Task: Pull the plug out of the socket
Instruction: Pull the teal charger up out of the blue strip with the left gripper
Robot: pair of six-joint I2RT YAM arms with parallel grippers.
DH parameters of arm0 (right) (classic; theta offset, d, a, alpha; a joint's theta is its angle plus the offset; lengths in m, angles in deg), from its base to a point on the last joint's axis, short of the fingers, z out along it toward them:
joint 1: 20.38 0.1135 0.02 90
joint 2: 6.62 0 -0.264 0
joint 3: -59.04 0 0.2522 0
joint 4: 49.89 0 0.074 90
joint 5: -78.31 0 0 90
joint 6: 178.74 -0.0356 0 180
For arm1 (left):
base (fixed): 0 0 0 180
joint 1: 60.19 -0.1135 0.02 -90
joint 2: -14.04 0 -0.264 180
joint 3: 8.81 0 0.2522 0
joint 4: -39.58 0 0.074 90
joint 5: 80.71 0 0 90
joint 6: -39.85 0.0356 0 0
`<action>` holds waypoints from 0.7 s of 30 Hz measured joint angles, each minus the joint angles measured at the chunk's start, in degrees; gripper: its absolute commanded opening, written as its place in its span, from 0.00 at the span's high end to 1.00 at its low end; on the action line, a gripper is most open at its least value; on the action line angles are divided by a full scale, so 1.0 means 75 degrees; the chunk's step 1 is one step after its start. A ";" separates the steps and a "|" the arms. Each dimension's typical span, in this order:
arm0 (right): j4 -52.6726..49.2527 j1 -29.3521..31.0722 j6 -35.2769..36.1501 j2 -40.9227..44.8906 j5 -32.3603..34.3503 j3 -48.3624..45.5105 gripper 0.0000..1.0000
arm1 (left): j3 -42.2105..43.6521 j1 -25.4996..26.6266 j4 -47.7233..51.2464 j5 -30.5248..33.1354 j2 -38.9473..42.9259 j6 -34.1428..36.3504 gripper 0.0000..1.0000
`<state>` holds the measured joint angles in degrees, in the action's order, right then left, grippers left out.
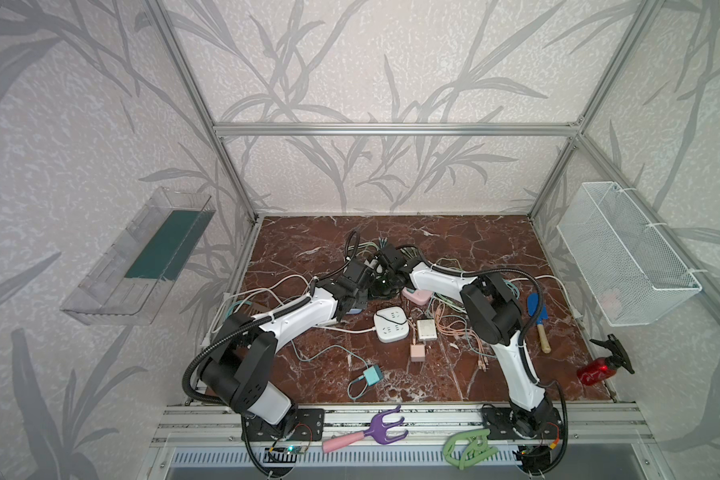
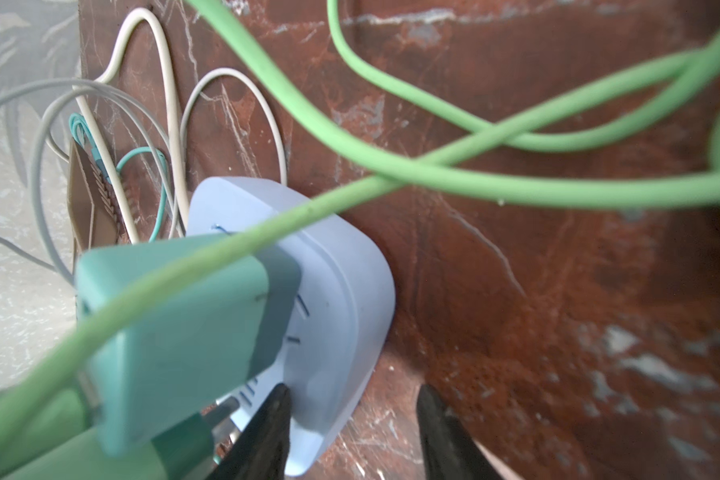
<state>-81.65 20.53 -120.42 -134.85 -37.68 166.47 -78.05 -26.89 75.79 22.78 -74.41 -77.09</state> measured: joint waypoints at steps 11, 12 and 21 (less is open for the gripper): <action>0.0361 -0.0259 -0.0006 0.1128 -0.0015 -0.0784 0.47 | -0.0277 0.0172 0.0236 0.0073 0.0000 0.0029 0.92; 0.0420 -0.0277 -0.0009 0.1239 -0.0012 -0.0880 0.47 | -0.0312 0.0204 0.0271 0.0085 -0.0003 0.0038 0.92; 0.0801 -0.0653 -0.0096 0.2040 0.0000 -0.1772 0.48 | -0.0918 0.0664 0.0647 0.0493 -0.0277 0.0230 0.91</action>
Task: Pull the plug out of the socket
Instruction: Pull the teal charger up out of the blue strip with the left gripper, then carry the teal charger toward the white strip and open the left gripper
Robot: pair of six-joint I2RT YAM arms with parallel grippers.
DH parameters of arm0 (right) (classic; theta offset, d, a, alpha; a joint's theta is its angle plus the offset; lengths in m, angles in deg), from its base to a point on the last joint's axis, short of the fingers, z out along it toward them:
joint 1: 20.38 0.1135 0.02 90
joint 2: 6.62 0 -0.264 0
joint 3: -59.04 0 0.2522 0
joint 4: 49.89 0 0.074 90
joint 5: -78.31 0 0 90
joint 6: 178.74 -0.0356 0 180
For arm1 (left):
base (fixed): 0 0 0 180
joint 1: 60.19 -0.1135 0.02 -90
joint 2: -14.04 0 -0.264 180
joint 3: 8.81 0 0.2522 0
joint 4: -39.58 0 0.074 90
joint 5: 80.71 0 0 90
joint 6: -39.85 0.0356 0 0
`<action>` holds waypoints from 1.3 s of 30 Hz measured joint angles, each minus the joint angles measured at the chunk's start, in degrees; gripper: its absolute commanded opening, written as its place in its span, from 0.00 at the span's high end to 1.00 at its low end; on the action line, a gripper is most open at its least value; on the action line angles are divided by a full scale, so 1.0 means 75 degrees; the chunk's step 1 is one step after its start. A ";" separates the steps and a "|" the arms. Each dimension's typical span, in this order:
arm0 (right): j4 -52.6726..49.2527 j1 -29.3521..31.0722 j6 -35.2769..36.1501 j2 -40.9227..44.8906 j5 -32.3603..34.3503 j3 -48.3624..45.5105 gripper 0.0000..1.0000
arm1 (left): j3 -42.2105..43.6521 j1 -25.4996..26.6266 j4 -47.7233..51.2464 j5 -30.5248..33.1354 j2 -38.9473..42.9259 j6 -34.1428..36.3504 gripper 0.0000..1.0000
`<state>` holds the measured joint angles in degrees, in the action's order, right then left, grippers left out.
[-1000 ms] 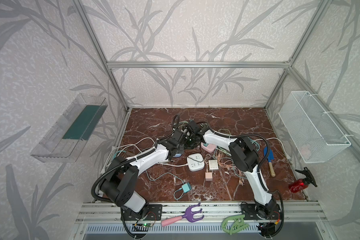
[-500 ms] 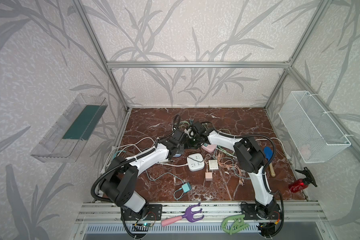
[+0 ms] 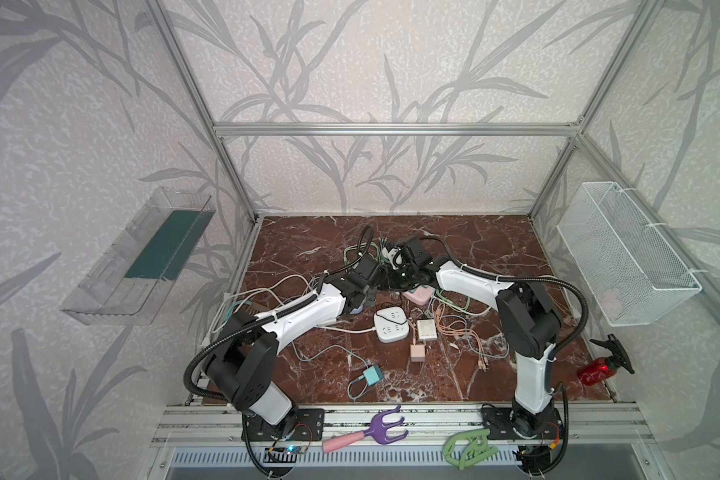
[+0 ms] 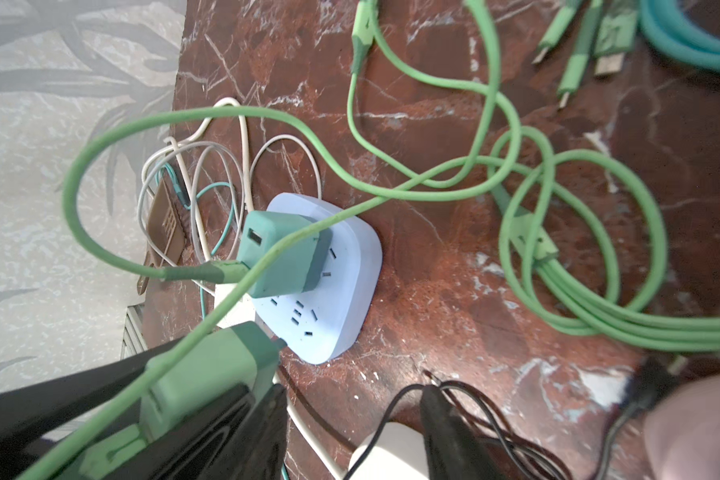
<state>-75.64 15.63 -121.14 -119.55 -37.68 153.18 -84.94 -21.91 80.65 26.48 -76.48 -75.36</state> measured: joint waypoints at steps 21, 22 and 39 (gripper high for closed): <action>0.0216 -0.0662 -0.0035 0.0714 -0.0076 -0.0600 0.48 | -0.0714 0.0921 0.1582 0.0726 -0.1137 -0.0015 0.87; 0.0254 -0.0664 -0.0052 0.0717 -0.0117 -0.0600 0.48 | -0.0772 0.0947 0.1641 0.0726 -0.1183 -0.0035 0.87; 0.0694 -0.0743 -0.0248 0.1341 -0.0020 -0.0816 0.47 | -0.1309 0.1125 0.2398 0.0784 -0.1958 -0.0466 0.73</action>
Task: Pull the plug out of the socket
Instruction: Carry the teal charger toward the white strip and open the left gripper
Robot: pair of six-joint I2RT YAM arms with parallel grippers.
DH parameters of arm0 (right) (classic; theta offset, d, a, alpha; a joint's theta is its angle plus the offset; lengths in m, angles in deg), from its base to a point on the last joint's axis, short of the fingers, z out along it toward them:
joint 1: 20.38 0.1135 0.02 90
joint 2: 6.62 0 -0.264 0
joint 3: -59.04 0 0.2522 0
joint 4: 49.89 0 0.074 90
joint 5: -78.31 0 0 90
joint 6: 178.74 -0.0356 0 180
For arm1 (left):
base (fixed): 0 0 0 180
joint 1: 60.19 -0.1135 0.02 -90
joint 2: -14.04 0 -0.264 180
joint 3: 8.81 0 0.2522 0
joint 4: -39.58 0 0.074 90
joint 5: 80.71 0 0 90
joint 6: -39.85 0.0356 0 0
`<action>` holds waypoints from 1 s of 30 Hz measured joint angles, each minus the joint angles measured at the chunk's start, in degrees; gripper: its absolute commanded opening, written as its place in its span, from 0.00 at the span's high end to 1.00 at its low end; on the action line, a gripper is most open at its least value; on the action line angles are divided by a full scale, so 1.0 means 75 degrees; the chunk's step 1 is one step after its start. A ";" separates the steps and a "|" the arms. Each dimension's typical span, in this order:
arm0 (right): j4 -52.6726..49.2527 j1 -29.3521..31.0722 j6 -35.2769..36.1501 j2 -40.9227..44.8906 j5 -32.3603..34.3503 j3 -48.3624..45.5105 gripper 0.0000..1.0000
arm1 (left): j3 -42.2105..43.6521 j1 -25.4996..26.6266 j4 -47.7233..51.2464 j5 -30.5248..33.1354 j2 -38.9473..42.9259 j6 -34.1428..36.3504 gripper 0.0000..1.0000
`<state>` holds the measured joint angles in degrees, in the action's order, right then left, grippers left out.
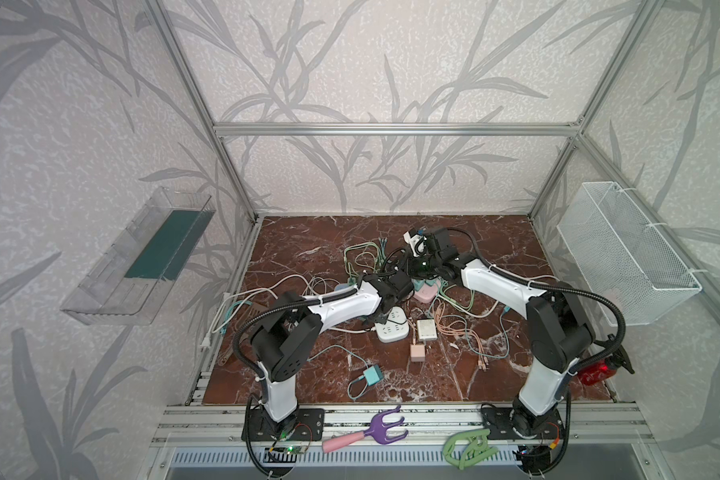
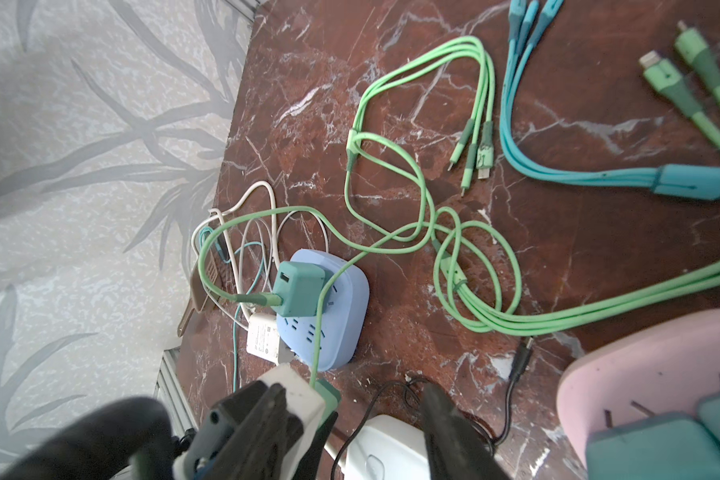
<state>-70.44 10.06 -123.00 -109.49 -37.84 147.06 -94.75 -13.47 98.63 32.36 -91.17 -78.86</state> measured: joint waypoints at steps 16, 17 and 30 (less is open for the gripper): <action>-0.0303 -0.0122 0.0207 0.0137 0.0169 -0.0157 0.47 | -0.0332 0.0006 0.0294 0.0009 -0.0364 -0.0262 0.53; -0.0323 -0.0122 0.0219 0.0137 0.0172 -0.0157 0.47 | -0.0332 0.0006 0.0303 0.0009 -0.0364 -0.0271 0.50; -0.0659 -0.0122 0.0356 0.0137 0.0219 -0.0157 0.47 | -0.0874 0.0006 0.0589 -0.0178 -0.0323 -0.0300 0.34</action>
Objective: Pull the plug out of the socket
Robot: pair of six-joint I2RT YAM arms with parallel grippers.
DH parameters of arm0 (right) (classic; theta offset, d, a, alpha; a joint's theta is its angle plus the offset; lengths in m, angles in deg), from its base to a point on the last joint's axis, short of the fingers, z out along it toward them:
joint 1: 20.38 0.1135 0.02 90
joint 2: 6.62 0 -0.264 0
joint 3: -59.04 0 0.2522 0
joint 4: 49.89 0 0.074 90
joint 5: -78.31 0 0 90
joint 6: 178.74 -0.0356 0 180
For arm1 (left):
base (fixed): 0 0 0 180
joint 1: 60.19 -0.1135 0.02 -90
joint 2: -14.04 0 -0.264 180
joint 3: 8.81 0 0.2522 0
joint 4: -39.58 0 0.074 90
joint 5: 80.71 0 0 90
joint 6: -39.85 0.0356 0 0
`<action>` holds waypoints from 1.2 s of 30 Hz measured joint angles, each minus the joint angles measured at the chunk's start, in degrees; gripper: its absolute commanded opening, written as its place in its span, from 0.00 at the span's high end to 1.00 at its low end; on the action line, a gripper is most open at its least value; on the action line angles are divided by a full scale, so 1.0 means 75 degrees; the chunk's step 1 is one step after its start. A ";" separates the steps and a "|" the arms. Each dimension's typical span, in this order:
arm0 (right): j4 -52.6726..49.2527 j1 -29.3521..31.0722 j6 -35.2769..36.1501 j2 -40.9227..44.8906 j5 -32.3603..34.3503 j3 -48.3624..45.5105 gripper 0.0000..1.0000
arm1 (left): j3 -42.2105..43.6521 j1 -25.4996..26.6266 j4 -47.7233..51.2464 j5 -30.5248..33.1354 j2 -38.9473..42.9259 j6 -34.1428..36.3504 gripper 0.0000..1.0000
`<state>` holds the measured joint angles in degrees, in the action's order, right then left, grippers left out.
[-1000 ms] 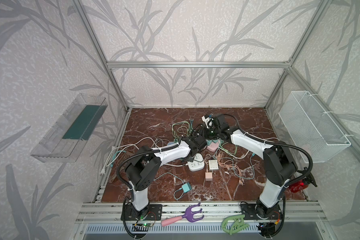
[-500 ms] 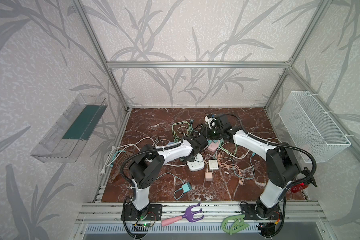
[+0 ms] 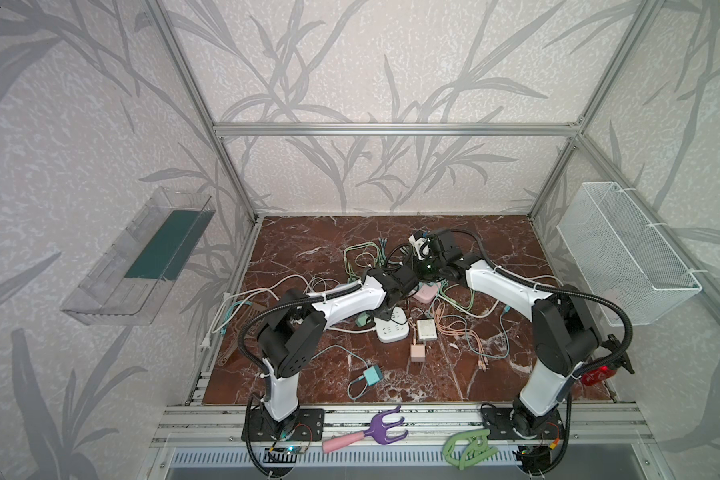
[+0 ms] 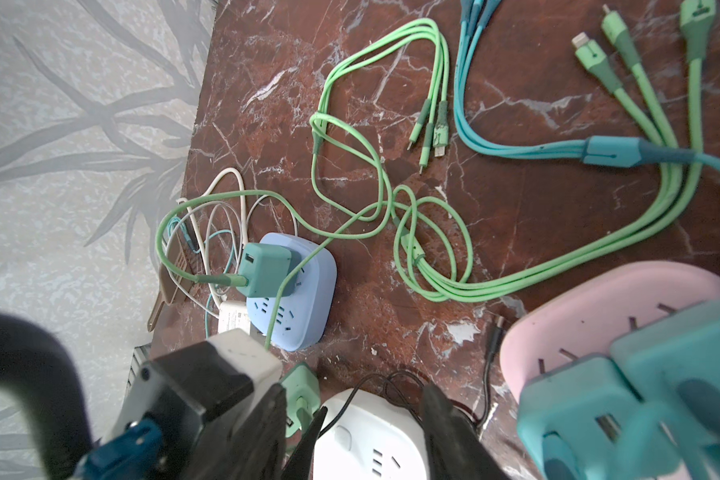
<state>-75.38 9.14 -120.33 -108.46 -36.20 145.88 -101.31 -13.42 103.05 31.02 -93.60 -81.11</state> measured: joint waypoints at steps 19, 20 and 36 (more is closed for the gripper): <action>-0.0085 -0.0006 0.0017 -0.0003 -0.0198 0.0000 0.47 | -0.0927 -0.0350 0.0571 -0.0347 0.0067 0.0239 0.42; -0.0087 -0.0006 0.0020 -0.0003 -0.0201 0.0000 0.47 | -0.1061 -0.0373 0.0571 -0.0347 0.0029 0.0283 0.42; -0.0245 -0.0003 0.0105 -0.0003 -0.0198 -0.0099 0.48 | -0.1017 -0.0600 0.0469 -0.0513 0.0087 0.0414 0.35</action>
<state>-77.22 9.12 -119.55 -108.49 -37.68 145.14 -108.93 -17.93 106.57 27.18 -92.94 -78.01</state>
